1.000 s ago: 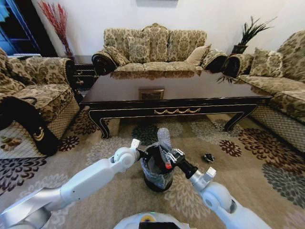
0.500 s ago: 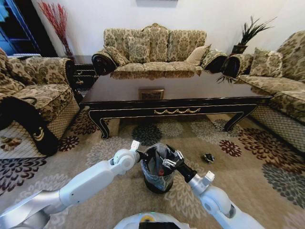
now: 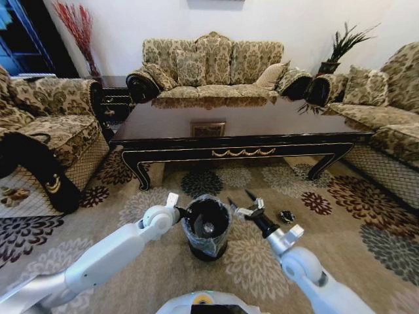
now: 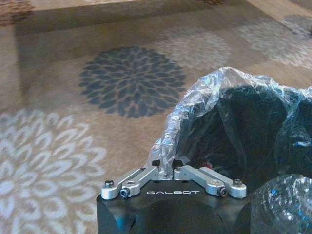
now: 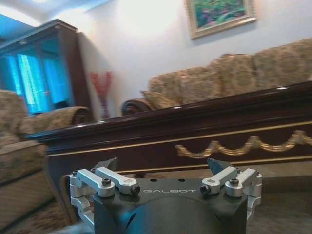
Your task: Move to the front of the table and pick up the trash from the floor, then place it into the trash bin.
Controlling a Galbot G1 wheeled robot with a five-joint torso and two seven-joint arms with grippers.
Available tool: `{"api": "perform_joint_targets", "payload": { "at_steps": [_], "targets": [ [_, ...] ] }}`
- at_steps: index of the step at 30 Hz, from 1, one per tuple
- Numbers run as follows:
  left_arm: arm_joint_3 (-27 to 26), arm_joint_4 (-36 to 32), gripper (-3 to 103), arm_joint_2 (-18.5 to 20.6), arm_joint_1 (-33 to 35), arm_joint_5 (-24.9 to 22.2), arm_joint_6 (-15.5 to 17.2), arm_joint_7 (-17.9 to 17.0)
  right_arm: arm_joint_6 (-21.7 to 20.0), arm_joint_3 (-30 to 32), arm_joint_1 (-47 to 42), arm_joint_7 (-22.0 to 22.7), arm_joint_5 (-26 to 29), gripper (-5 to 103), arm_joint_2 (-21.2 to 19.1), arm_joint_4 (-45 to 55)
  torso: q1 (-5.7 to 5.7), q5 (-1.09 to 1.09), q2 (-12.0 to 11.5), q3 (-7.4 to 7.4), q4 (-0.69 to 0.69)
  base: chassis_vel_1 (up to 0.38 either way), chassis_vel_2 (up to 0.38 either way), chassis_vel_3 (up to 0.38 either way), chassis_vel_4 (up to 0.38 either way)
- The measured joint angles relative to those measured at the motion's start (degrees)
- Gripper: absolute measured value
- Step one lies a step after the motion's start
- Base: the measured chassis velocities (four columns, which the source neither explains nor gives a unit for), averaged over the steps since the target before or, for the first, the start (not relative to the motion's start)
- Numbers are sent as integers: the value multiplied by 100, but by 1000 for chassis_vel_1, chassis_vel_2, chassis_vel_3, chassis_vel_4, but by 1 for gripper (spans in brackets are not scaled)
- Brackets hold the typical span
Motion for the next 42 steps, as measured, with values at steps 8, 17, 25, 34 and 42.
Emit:
{"api": "perform_joint_targets", "payload": {
  "at_steps": [8,17,25,34,42],
  "targets": [
    [-1120,-231,3,172,958,130,0,117,87,250,452,-68,74,100,-123,-1901,0,2,0,0,2,0,0,0,0],
    [-1512,-266,3,91,1209,126,0,313,238,91,1085,-424,363,100,-212,-3863,0,2,0,0,-1,0,0,0,0],
    [-1538,-260,3,78,1244,151,0,454,417,-236,2013,-602,105,100,-150,-5821,0,1,0,0,-1,0,0,0,0],
    [-1565,-395,3,161,1248,87,0,441,610,-745,3039,-879,-375,100,84,-7540,0,2,0,0,1,0,0,0,0],
    [-1604,-606,3,273,1268,-83,0,311,695,-911,3917,-1043,-634,100,359,-8583,0,2,0,1,1,0,0,0,0]
  ]
}}
